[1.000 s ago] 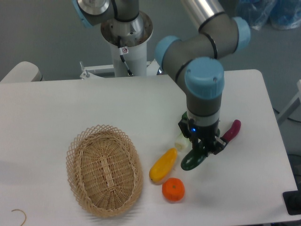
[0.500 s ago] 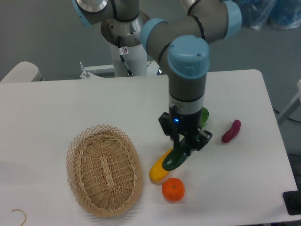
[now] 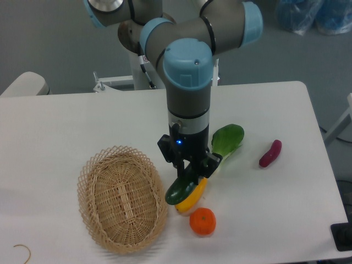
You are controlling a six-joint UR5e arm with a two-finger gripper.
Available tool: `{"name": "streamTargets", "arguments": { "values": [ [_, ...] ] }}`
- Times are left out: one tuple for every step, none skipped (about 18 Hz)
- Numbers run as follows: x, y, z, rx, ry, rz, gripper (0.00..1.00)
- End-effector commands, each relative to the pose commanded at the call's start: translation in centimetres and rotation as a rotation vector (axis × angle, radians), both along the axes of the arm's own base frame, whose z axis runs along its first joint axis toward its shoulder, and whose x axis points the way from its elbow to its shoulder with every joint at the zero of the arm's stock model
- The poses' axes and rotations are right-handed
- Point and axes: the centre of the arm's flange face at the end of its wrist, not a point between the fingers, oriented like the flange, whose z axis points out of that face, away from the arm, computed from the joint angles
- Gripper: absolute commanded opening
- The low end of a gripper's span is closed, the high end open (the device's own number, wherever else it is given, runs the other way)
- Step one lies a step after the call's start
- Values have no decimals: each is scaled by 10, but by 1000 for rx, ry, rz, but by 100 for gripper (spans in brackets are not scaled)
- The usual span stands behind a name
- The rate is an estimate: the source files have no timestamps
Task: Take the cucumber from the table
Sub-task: 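Lift the grasped cucumber and carry it toward the wicker basket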
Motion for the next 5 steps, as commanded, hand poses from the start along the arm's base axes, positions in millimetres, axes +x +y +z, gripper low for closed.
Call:
{"name": "streamTargets", "arguments": {
  "values": [
    [3, 2, 0, 1, -1, -4, 18],
    [3, 2, 0, 2, -3, 4, 18],
    [3, 2, 1, 6, -5, 14, 18],
    [5, 3, 0, 6, -8, 16, 18],
    [4, 3, 1, 8, -8, 18, 18]
  ]
}}
